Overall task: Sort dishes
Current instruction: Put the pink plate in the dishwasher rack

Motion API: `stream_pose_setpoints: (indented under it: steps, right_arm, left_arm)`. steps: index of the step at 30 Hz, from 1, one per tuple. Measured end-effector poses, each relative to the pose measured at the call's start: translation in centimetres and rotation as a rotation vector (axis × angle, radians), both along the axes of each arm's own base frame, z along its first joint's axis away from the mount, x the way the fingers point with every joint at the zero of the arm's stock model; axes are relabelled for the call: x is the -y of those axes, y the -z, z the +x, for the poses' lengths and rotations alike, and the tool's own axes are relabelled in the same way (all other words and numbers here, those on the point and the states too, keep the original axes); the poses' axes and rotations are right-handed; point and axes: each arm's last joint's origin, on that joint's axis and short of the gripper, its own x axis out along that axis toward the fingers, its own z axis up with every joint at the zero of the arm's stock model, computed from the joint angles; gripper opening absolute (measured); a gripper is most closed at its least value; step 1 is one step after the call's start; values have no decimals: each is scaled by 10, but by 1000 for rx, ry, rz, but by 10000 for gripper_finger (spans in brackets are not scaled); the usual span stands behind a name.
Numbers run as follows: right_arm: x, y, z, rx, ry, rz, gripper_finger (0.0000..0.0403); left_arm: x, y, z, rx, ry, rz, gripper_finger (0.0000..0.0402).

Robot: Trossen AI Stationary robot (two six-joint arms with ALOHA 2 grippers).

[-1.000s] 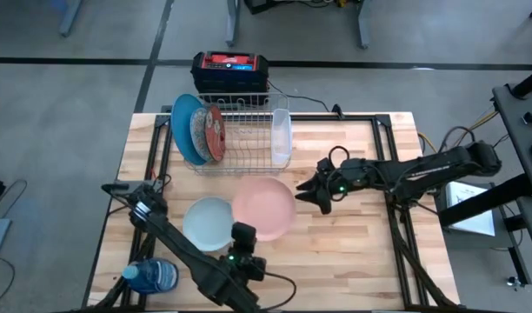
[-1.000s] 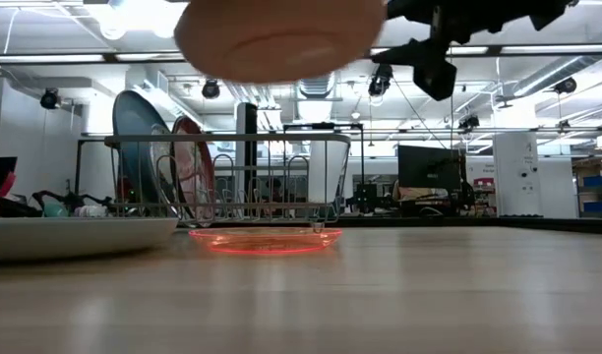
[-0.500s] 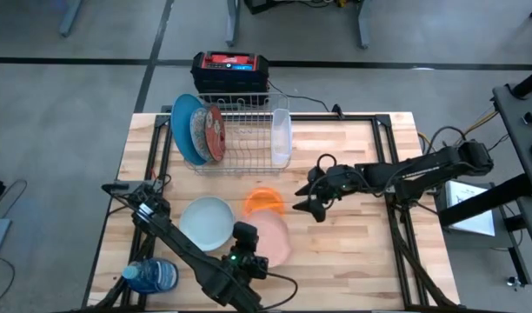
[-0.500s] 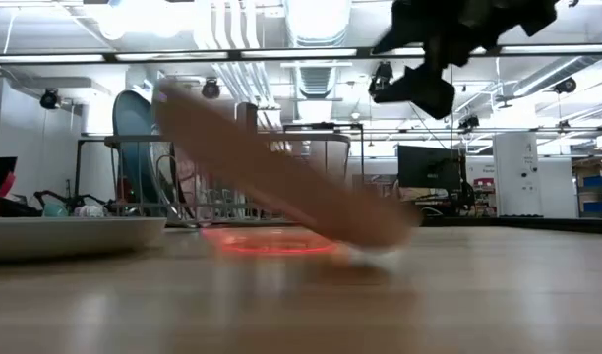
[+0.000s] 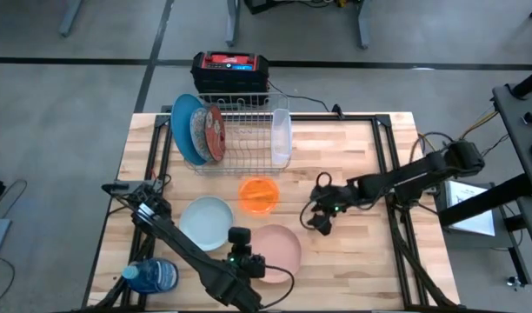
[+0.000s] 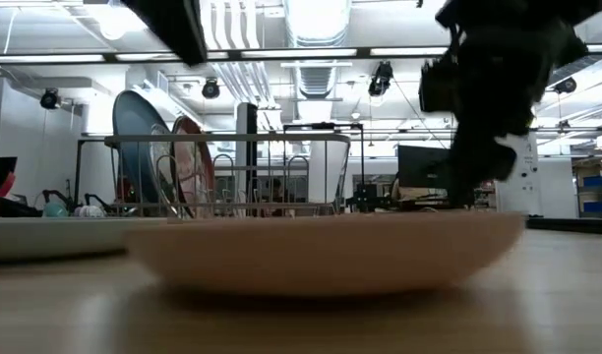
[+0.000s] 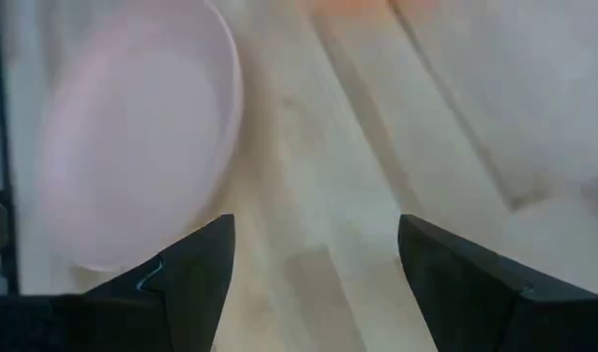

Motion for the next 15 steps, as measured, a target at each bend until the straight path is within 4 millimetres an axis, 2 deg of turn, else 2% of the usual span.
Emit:
stream_pose_setpoints:
  steps: [5,10,15]
  right_arm:
    - [-14,26,8,-48,-27,49,278]
    - [-28,38,24,12,-83,137,272]
    - [-35,48,35,-8,-107,144,272]
  left_arm:
    - [5,30,5,9,10,-80,0]
    - [9,55,8,40,10,-155,0]
    - [9,74,8,76,2,-184,0]
